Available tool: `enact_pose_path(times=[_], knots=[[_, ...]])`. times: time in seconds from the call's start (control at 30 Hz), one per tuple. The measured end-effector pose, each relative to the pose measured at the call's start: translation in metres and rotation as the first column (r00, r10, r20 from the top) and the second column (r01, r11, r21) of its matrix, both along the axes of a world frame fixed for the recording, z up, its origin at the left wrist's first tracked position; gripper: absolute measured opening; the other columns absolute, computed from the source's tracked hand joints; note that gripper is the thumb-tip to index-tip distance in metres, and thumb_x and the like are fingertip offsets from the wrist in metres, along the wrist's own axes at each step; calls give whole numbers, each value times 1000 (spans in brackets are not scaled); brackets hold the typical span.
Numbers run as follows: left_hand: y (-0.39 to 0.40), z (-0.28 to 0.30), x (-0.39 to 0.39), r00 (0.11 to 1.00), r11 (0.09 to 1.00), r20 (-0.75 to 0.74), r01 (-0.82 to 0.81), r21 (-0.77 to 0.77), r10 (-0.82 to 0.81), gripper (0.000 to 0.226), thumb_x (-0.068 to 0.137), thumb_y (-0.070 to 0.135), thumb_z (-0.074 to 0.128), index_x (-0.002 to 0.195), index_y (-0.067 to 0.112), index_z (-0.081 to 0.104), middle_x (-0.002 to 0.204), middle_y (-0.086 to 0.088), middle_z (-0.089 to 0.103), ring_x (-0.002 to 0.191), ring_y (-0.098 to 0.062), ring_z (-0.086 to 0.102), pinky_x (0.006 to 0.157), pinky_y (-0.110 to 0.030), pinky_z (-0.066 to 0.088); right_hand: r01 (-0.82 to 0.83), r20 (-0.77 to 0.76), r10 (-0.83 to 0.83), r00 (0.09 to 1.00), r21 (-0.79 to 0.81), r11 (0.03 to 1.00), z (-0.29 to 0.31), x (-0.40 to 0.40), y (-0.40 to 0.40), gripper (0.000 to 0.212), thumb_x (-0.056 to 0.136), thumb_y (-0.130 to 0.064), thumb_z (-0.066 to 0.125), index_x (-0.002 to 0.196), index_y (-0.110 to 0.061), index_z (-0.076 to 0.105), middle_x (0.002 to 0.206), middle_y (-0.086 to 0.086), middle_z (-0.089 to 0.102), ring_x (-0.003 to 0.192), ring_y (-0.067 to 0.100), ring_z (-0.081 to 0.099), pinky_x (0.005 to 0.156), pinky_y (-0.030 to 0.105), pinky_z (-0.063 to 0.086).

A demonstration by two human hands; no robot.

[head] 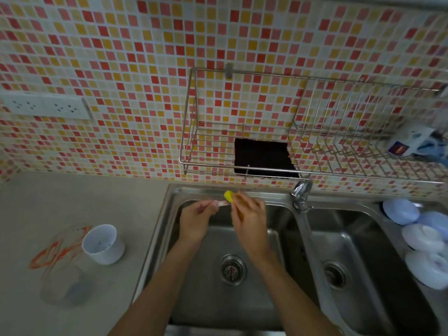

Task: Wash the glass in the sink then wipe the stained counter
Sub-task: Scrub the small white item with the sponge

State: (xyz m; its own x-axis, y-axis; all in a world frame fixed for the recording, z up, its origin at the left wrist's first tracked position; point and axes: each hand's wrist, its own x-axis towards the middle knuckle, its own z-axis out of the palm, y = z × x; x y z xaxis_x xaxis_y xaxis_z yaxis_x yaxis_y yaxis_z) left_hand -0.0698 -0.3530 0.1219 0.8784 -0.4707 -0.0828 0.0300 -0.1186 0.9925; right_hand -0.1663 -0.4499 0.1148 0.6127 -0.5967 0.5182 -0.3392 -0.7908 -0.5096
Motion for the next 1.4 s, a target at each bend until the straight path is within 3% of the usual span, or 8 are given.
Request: enact_pose_path(times=[0.47, 0.6, 0.73, 0.9, 1.03, 1.17, 1.3, 1.4], knots=[[-33, -10, -17, 998, 999, 69, -11, 47, 7, 8, 86, 21, 69, 90, 20, 76, 87, 4, 76, 88, -13, 71, 90, -44, 54, -56, -4, 56, 998, -81, 995, -11, -5, -16, 37, 83, -12, 69, 119, -17, 67, 117, -4, 66, 96, 20, 49, 85, 19, 41], [-34, -9, -23, 991, 995, 132, -43, 88, 31, 7, 85, 24, 71, 91, 22, 75, 85, 8, 74, 84, -4, 69, 87, -34, 55, 75, 9, -76, 997, 69, 995, -16, -6, -25, 38, 85, -10, 67, 121, -21, 65, 116, -5, 67, 95, 21, 51, 82, 21, 42], [-29, -7, -21, 970, 995, 239, 9, 101, -33, 11, 87, 20, 68, 95, 19, 75, 87, 9, 74, 83, 0, 68, 82, -24, 54, -73, 12, 73, 997, -7, 997, -9, -7, -12, 33, 86, -11, 66, 118, -18, 68, 116, -6, 67, 96, 18, 47, 84, 20, 42], [-25, -5, -18, 950, 991, 312, -14, 131, -28, 17, 87, 25, 68, 99, 16, 74, 90, 7, 74, 84, 1, 67, 83, -23, 54, 17, -32, -14, 999, 87, 996, -7, -10, -27, 32, 85, -11, 66, 117, -19, 68, 113, -5, 69, 98, 18, 50, 82, 23, 45], [-23, -5, -15, 974, 995, 224, 2, 104, -25, 14, 87, 24, 68, 97, 18, 75, 88, 8, 75, 85, -4, 69, 85, -31, 56, -115, 13, 116, 993, -22, 993, -7, -14, -5, 32, 86, -14, 64, 118, -17, 68, 117, -6, 66, 98, 16, 46, 88, 15, 39], [-27, 0, -22, 996, 994, 74, -56, 90, 50, 4, 85, 25, 70, 83, 24, 73, 80, 6, 74, 82, -11, 70, 87, -37, 56, 56, 42, -61, 997, 93, 994, -15, -14, -15, 40, 86, -12, 67, 124, -21, 63, 120, -7, 65, 97, 15, 45, 87, 23, 45], [-28, 0, -21, 996, 994, -39, -82, 68, 85, 12, 84, 23, 70, 73, 23, 74, 74, 2, 75, 77, -16, 72, 85, -41, 56, -89, 55, 93, 994, -67, 994, -10, -14, -2, 38, 85, -11, 67, 123, -17, 65, 121, -6, 64, 99, 17, 47, 90, 22, 45], [-29, 2, -22, 991, 991, -63, -116, 72, 120, 15, 86, 25, 68, 72, 22, 72, 73, 1, 74, 79, -17, 71, 86, -36, 55, 10, 75, -10, 997, 2, 1000, -9, -14, -14, 42, 83, -9, 69, 123, -20, 64, 119, -7, 65, 98, 16, 47, 86, 26, 49]])
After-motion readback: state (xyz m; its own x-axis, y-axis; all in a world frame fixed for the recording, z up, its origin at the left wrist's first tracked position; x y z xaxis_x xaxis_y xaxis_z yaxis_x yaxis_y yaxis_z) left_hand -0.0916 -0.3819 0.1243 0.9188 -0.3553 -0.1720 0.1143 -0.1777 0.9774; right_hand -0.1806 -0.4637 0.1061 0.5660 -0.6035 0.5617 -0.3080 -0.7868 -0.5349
